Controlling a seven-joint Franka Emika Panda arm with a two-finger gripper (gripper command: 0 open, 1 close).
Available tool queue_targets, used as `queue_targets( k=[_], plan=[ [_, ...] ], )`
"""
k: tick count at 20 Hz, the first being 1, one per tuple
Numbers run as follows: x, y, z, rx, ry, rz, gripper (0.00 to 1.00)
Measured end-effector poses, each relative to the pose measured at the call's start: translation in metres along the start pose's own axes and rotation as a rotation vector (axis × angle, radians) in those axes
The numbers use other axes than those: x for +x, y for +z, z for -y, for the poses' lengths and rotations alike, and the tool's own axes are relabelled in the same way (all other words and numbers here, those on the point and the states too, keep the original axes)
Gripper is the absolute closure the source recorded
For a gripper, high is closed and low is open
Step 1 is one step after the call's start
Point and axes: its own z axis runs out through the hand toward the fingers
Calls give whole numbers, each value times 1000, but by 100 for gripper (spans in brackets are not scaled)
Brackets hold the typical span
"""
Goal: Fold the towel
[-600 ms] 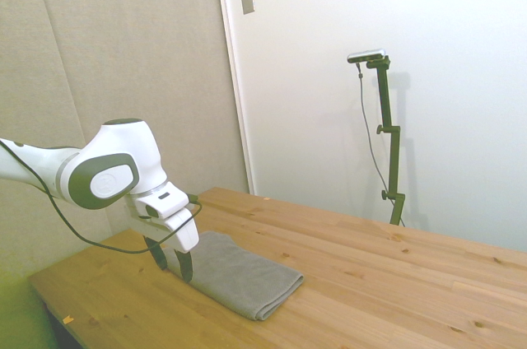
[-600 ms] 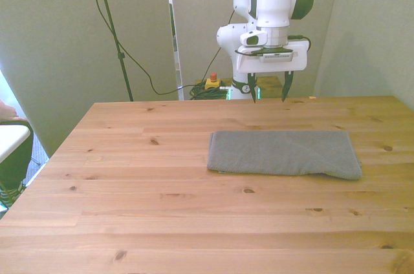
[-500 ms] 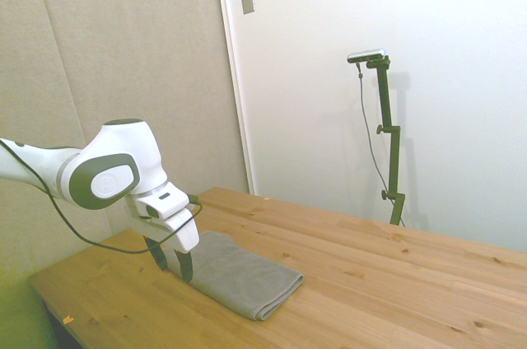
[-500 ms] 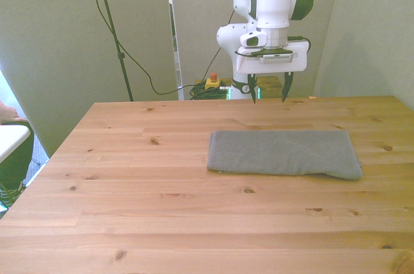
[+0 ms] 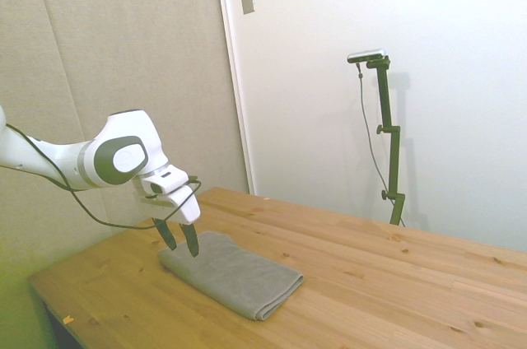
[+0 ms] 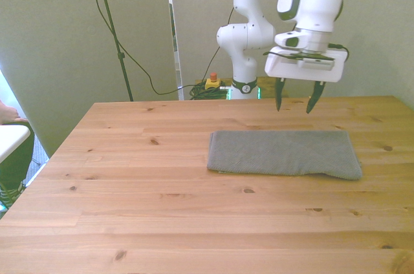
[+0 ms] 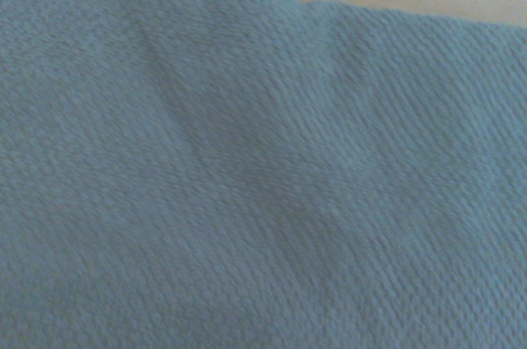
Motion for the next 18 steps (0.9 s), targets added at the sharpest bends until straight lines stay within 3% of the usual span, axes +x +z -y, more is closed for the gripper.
queue_targets(
  k=[5, 10, 14, 18],
  plan=[
    [-51, -3, 68, -116, -9, -145, 0],
    [-78, 18, 116, -311, -48, -296, 0],
    [-121, 35, 163, -372, -115, -364, 0],
    [-140, 31, 185, -398, -129, -392, 0]
  ],
)
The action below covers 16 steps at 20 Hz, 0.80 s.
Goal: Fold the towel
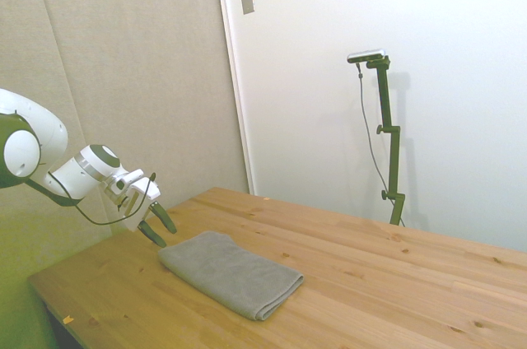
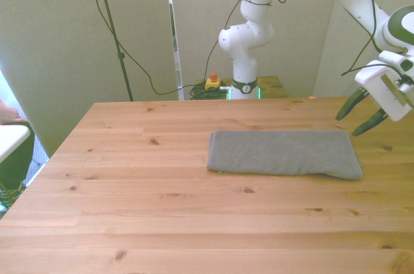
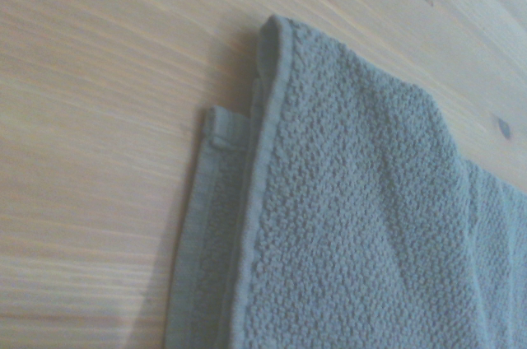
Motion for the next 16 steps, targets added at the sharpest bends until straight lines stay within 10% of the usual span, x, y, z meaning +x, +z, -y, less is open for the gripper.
queue_targets(
  k=[16],
  plan=[
    [21, 53, 20, -90, 38, 33, 0]
  ],
)
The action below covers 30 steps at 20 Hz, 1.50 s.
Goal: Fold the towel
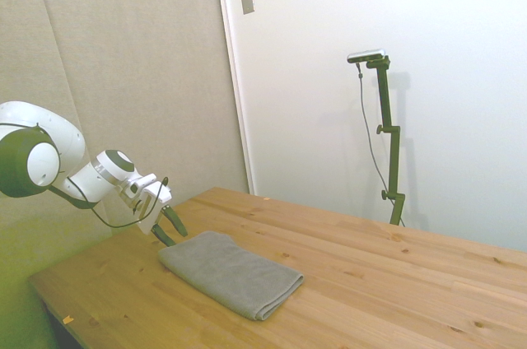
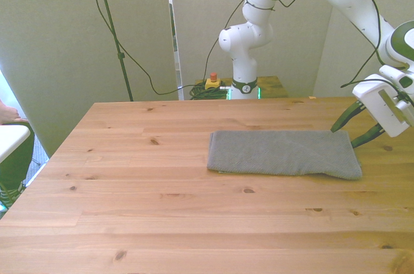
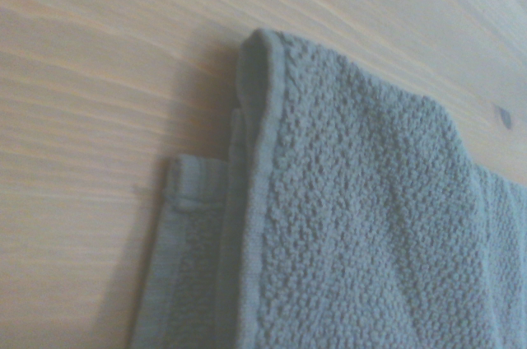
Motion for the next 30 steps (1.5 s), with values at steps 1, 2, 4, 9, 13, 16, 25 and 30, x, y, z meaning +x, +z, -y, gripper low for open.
queue_targets(
  k=[1, 2, 4, 9, 13, 16, 25, 30],
  plan=[
    [3, 7, -1, -8, 3, 9, 0],
    [8, 12, -3, -13, 8, 17, 0],
    [15, 21, -7, -16, 17, 28, 0],
    [20, 28, -15, 19, 22, 40, 100],
    [21, 28, -19, 48, 24, 47, 100],
    [22, 27, -20, 81, 32, 72, 100],
    [15, 22, -19, 170, 39, 124, 100],
    [10, 21, -20, 200, 35, 133, 100]
  ],
)
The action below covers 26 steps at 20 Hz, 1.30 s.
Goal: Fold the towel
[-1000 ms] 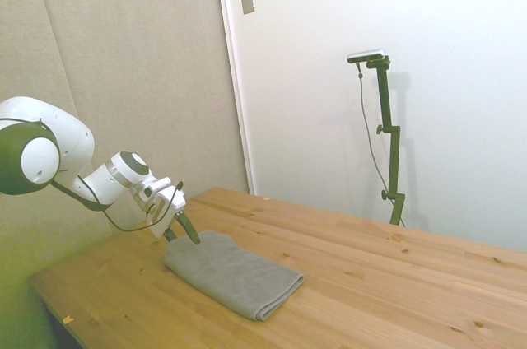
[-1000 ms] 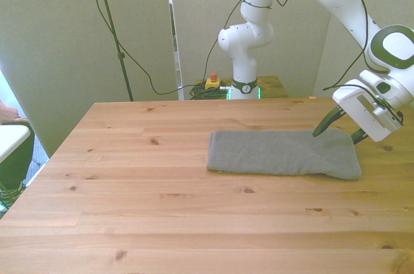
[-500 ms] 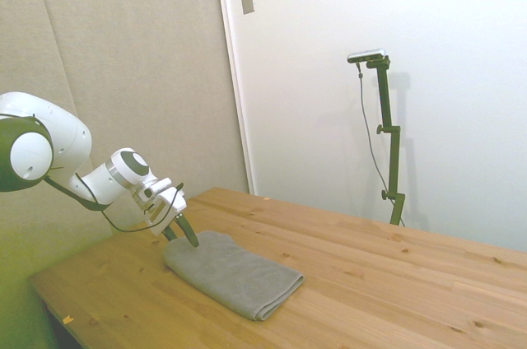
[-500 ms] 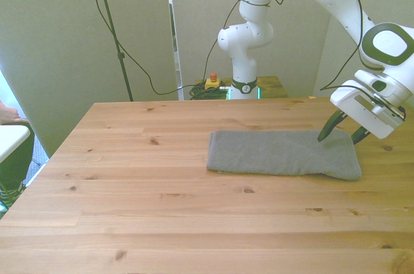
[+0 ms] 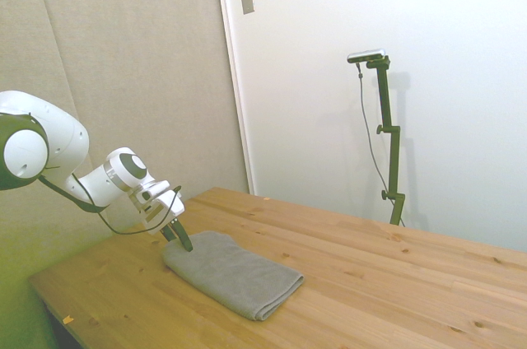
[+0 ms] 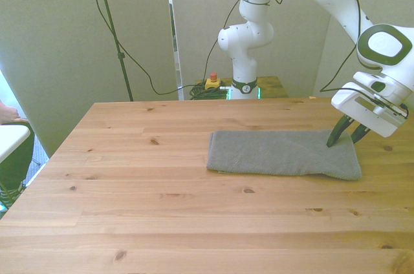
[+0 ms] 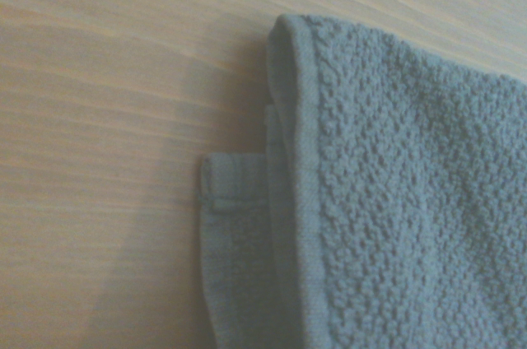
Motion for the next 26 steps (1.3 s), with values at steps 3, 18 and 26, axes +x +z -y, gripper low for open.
queue_targets(
  k=[3, 18, 26],
  plan=[
    [-3, -2, -4, 10, 4, 24, 100],
    [108, -67, -121, 184, 172, 108, 100],
    [184, -52, -231, 267, 305, 168, 100]
  ],
)
